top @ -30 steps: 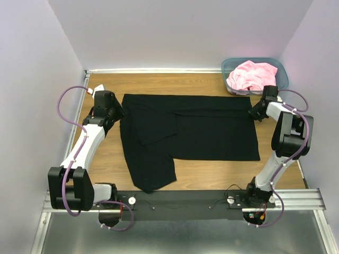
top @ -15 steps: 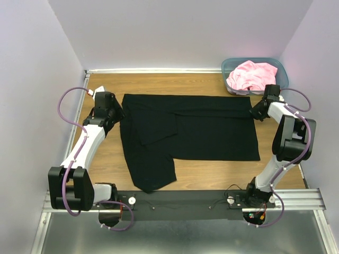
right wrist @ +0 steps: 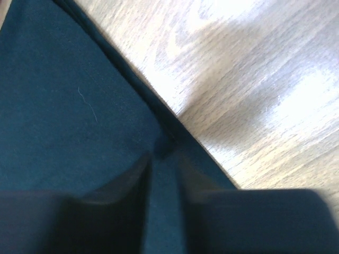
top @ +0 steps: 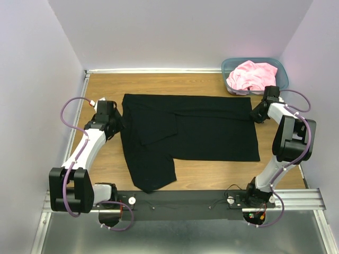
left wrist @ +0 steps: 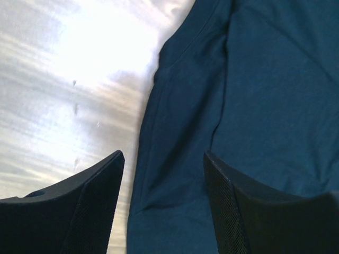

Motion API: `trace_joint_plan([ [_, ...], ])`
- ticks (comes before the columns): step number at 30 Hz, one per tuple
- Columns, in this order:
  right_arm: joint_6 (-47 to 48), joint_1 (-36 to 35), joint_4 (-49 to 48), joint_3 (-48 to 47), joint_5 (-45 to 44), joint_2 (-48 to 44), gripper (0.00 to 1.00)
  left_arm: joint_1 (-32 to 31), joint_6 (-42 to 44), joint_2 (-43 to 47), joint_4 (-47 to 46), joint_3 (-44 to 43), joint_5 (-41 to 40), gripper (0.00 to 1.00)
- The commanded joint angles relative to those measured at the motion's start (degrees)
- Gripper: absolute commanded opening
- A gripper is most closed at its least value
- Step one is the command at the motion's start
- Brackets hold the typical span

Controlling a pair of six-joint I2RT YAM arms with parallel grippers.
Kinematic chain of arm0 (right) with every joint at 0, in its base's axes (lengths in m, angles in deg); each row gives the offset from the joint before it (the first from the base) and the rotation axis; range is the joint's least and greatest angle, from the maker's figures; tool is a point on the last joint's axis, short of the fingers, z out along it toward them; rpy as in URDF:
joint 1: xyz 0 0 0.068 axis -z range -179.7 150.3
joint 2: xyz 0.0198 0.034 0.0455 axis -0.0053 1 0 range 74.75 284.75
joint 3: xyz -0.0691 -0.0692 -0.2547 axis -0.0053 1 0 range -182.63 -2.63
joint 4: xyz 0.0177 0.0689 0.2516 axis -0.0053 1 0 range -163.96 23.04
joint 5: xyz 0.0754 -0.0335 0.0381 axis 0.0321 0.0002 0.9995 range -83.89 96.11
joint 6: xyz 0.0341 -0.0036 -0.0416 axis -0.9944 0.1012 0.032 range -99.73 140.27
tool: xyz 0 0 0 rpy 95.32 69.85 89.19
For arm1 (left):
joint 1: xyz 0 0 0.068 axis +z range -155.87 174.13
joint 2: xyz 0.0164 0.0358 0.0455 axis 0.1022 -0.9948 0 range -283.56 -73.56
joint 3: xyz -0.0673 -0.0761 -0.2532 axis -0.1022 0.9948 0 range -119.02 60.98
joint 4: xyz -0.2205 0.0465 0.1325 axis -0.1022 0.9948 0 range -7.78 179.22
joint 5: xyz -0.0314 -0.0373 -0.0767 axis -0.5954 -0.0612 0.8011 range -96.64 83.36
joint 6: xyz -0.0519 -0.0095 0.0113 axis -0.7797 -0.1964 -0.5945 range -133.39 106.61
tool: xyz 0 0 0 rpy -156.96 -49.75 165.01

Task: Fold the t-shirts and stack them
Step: Fold the tshirt

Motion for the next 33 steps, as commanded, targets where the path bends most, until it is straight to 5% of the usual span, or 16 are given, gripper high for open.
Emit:
trace_joint_plan([
  [1,2.3,0.6,2.3,0.6,-2.5,-1.6,0.44,0.7,-1.2,2.0,3.0,1.4,-0.6,0.7],
  [4,3.6,0.5,3.5,2.0,-0.4,-6.1,0.65,0.7,-2.6,1.9,5.1,2.5,-0.1,0.7],
  [6,4.0,0.5,4.9,4.5,1.6,-7.9,0.68,0.7,-3.4,1.1,6.0,2.9,0.0,0.69],
  [17,6.9,0.5,12.2,15.7,8.8,-19.8,0.7,-0.5,-4.1,-1.6,9.4,6.5,1.0,0.66],
  [33,7.5,0.5,15.3,11.6,6.3,-23.5,0.72,-5.9,-3.6,-8.6,12.6,3.9,-1.3,0.59],
])
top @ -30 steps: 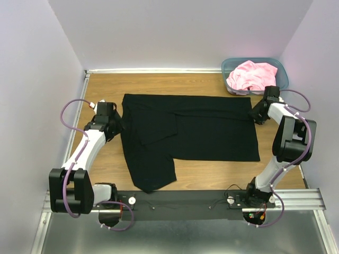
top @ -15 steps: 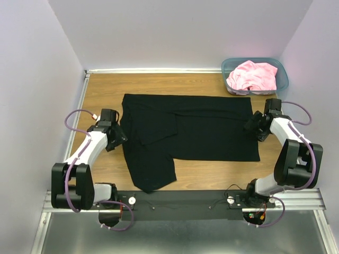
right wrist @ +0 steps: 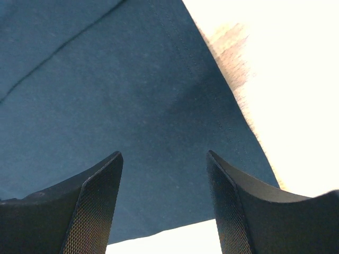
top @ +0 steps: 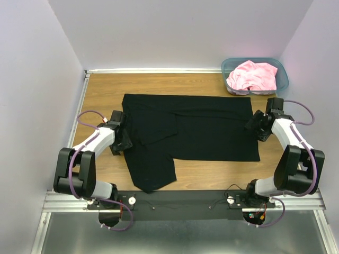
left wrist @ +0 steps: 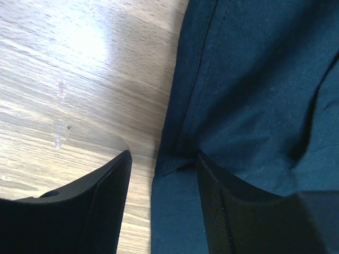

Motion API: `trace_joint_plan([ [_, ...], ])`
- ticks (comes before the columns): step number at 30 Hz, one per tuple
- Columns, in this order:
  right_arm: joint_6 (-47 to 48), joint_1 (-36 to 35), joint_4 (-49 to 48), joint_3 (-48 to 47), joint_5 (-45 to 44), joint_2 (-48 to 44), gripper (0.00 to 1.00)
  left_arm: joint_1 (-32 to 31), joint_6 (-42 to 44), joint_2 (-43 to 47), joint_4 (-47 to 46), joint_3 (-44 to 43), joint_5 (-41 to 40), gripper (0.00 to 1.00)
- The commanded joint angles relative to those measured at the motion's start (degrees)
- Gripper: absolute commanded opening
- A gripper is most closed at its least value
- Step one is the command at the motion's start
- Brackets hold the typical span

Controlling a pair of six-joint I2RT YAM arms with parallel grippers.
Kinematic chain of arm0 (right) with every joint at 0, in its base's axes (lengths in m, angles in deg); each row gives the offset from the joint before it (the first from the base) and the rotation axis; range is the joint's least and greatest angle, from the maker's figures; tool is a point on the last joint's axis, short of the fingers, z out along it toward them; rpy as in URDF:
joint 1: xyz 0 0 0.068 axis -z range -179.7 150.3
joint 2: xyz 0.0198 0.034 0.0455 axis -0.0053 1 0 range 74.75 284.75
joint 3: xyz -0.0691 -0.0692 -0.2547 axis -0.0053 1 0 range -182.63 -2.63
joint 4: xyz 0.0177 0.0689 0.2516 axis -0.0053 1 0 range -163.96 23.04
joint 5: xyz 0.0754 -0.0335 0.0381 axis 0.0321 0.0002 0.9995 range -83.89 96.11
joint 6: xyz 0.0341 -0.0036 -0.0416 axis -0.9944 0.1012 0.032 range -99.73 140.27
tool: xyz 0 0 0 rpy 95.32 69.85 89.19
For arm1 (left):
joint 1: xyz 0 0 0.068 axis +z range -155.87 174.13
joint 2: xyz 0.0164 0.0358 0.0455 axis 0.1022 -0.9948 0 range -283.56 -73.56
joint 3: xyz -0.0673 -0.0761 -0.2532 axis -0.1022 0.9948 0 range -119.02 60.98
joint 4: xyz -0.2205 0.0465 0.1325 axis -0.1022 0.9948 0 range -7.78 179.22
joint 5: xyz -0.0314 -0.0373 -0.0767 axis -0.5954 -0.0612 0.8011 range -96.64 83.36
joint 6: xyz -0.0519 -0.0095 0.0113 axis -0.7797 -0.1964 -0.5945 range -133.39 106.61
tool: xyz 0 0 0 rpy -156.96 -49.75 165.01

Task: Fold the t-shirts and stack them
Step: Fold the tshirt

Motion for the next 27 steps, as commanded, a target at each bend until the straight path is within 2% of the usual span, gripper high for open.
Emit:
trace_joint_plan([
  [1,0.9,0.5,2.5,-2.9,-0.8,-1.8,0.72,-0.5,-0.5,0.4,3.2,-1.8,-2.0,0.59],
  [8,0.5,0.5,2.5,-2.4,-0.2,-2.3,0.72,-0.5,0.1,-2.6,3.6,-2.8,-5.3,0.56],
  [16,2.3,0.5,2.8,-2.1,-4.9,-3.2,0.74,-2.4,0.3,-5.1,0.8,-2.2,-1.8,0.46],
  [20,-0.1,0.6,4.0,-1.5,-5.4,-3.2,0.77,-3.4,0.2,-6.0,-1.6,-0.2,1.7,0.26],
  [21,-0.7,0.5,4.5,-1.4,-5.3,-3.2,0.79,-3.3,0.4,-5.9,-2.1,0.5,2.3,0.16],
  [22,-2.0,0.5,5.7,-1.4,-5.2,-2.8,0.83,-3.3,0.8,-5.5,-3.0,0.9,3.1,0.09],
  [23,-2.2,0.6,6.6,-1.6,-5.4,-2.6,0.91,-3.3,1.2,-5.3,-3.6,1.2,3.6,0.03],
  [24,-2.2,0.5,7.5,-2.1,-5.9,-2.1,1.0,-3.3,1.5,-5.0,-4.0,1.4,3.9,0.0],
  [27,-1.7,0.6,14.6,-4.6,-9.7,0.5,1.0,-3.0,1.7,-3.9,-5.7,1.4,4.4,0.0],
])
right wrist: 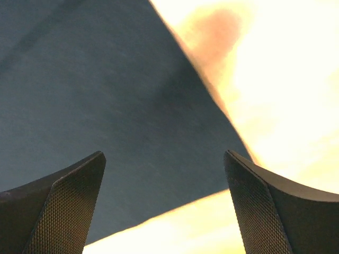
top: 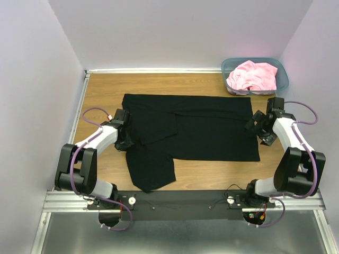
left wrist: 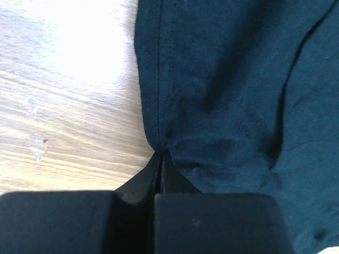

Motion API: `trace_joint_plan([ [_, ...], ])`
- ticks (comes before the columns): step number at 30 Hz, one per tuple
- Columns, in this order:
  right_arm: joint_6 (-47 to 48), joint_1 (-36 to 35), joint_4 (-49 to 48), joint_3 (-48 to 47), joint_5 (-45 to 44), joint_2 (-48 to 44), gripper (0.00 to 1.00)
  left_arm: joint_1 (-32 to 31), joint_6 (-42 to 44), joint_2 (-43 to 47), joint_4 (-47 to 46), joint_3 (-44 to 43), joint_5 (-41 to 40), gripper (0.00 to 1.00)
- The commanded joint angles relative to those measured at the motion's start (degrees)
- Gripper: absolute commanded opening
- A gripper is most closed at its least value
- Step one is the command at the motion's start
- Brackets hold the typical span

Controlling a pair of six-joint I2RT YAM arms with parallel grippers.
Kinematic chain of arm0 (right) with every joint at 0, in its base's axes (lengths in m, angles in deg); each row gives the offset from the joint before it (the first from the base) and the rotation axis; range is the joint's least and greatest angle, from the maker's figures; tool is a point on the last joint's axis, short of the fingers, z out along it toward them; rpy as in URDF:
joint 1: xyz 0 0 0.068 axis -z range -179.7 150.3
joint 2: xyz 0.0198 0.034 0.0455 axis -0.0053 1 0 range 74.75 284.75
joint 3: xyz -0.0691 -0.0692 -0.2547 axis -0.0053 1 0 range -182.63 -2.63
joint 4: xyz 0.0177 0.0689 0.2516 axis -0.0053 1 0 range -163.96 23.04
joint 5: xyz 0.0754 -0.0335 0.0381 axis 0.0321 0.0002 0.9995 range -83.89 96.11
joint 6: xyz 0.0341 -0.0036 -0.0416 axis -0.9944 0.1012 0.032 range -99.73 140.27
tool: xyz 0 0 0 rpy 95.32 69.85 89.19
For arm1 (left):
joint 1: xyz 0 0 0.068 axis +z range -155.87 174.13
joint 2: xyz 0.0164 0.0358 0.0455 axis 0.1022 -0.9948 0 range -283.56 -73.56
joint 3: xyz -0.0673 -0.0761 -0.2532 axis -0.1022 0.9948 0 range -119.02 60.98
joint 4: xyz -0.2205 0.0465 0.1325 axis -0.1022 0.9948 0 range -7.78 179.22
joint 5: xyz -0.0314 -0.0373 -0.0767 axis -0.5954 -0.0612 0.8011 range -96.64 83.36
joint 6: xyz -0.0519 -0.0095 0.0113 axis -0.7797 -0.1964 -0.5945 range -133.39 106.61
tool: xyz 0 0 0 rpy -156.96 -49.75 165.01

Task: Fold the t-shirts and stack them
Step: Fold the tshirt

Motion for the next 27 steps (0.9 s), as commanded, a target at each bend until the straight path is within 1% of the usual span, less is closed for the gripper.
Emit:
trace_joint_plan([
  [1,-1.0,0.6,9.7,-2.8,-7.5,2.5,1.0,-0.1,0.2,-0.2,-4.4,3.0,3.9,0.0],
  [4,-3.3,0.6,11.6,-2.3,-9.5,1.7,0.99,-0.1,0.5,1.0,-6.1,3.1,4.2,0.0],
  [6,-5.2,0.6,12.3,-2.1,-9.2,1.6,0.98,0.0,1.3,1.6,-6.8,3.1,4.2,0.0],
  [11,-8.8,0.7,12.9,1.1,-9.1,2.5,0.95,0.0,1.5,4.6,-8.3,4.0,1.2,0.0],
  [14,-11.1,0.7,12.7,3.2,-9.6,2.2,0.91,0.0,1.5,5.9,-8.4,4.2,1.2,0.0],
  [17,-12.5,0.7,12.5,4.4,-10.9,1.0,0.79,0.0,1.9,6.7,-8.6,4.2,0.7,0.0],
  [18,-13.1,0.7,12.5,5.0,-11.2,0.7,0.71,0.0,2.1,6.9,-8.5,3.9,0.2,0.0],
  [20,-13.7,0.7,12.3,6.0,-12.2,-0.3,0.65,0.0,2.3,7.3,-8.4,3.7,-0.6,0.0],
  [21,-14.2,0.7,12.1,6.9,-12.2,-0.5,0.57,0.0,2.4,7.4,-8.3,3.6,-0.7,0.0],
  [22,-14.6,0.7,12.0,7.3,-12.4,-0.6,0.53,0.0,2.3,7.6,-8.3,3.7,-0.4,0.0],
  [23,-14.8,0.7,11.9,7.7,-12.6,-0.6,0.51,-0.1,2.5,7.6,-8.3,3.6,-0.3,0.0],
  [27,-15.8,0.9,11.6,9.2,-14.0,-0.7,0.51,-0.1,2.5,7.6,-8.6,3.7,-0.2,0.0],
])
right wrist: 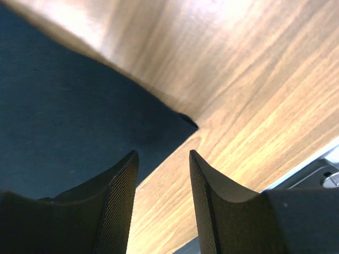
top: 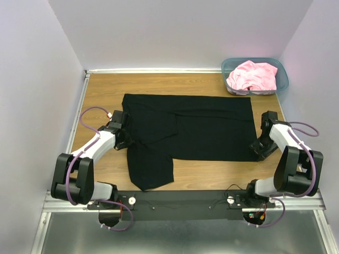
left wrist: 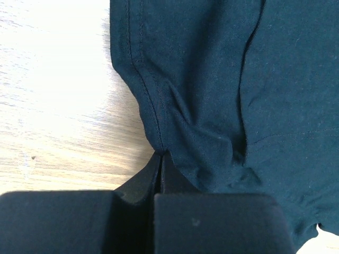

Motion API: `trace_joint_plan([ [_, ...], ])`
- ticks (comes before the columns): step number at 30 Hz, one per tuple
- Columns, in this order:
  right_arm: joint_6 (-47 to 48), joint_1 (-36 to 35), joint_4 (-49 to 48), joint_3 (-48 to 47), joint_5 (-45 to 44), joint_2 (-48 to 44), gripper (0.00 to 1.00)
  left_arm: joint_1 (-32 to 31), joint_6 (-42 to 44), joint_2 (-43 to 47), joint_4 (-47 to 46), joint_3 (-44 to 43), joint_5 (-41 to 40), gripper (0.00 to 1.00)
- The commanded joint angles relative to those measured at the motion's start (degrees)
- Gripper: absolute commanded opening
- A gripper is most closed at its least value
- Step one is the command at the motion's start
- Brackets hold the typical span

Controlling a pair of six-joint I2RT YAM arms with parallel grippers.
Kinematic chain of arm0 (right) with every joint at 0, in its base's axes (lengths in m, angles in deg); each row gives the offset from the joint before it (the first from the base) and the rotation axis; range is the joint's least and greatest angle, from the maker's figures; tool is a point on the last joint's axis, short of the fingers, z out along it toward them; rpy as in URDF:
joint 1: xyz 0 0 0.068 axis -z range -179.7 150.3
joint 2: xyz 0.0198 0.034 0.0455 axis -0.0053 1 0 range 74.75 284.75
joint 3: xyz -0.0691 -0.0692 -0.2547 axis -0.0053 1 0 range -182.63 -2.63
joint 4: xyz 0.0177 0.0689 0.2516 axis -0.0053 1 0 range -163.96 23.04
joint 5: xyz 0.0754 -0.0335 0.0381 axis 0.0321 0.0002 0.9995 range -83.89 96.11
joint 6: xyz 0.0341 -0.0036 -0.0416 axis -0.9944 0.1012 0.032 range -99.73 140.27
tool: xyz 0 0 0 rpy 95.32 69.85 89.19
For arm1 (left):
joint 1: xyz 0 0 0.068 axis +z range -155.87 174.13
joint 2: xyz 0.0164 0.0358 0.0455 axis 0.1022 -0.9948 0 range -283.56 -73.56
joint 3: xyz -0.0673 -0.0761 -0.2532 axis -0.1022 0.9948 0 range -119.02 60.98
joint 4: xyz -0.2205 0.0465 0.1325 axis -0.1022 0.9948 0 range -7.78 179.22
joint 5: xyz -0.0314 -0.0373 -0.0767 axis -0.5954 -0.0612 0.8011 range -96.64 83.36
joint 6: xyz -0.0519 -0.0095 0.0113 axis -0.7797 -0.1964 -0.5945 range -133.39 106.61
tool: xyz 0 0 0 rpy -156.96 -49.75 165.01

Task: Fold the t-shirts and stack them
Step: Fold the tshirt

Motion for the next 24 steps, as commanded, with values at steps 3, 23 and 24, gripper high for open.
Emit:
trace_joint_plan([
  [3,-2.8,1.4,0.2,1.8,-5.3,-2.1,0.49,-0.1,0.8,1.2,-1.3,0.2,-1.6,0.0],
  [23,-4.1,3.2,-9.5,7.9,-0.6,-1.3,0.36,0.2,0.6,0.9,-0.6,-0.2,-0.5,0.0],
  [24,-4.1,3.1,-9.8,8.1,-0.6,-1.3,0.36,0.4,0.7,0.9,-0.3,-0.4,-0.2,0.0],
])
